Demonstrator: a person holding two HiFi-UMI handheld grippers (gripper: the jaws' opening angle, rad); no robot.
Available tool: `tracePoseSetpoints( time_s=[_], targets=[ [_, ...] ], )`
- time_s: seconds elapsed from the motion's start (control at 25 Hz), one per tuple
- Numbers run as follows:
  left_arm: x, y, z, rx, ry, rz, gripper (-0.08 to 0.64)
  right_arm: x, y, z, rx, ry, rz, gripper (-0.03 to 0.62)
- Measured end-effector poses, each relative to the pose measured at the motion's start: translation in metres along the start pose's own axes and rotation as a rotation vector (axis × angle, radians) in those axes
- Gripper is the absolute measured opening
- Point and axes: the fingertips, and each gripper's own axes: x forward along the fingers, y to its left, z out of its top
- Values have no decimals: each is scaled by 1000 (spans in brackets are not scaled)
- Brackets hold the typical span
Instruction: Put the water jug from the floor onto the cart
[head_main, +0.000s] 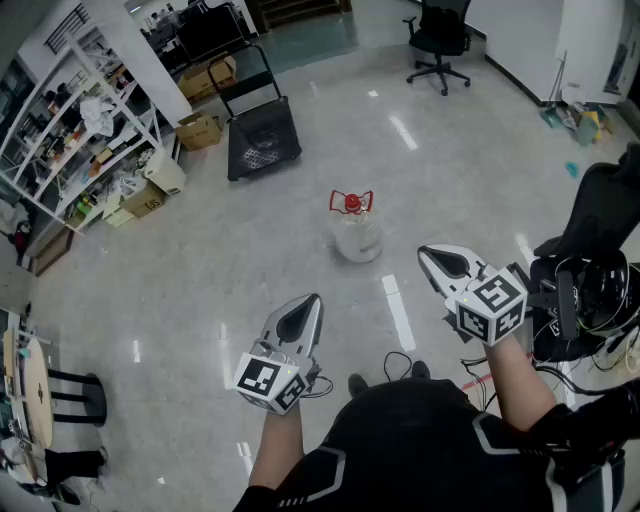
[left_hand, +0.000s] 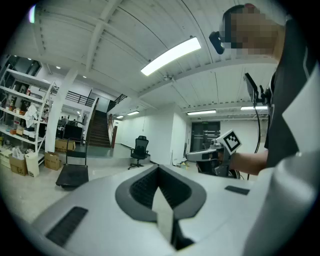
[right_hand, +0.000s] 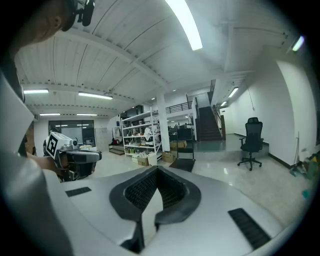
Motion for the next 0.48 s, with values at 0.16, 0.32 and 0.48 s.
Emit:
tracePoseSetpoints(
  time_s=[0.16,0.32,0.48],
  targets=[
    [4,-6,2,2,-5,-10,-9,1,-5,3,-14,-5,3,2],
    [10,-7,7,3,-14,-7,-9,2,-8,5,-14,-15,13,2],
    [15,-9,11,13,-11,-10,-9,4,-13,8,-9,-22,17,2]
  ],
)
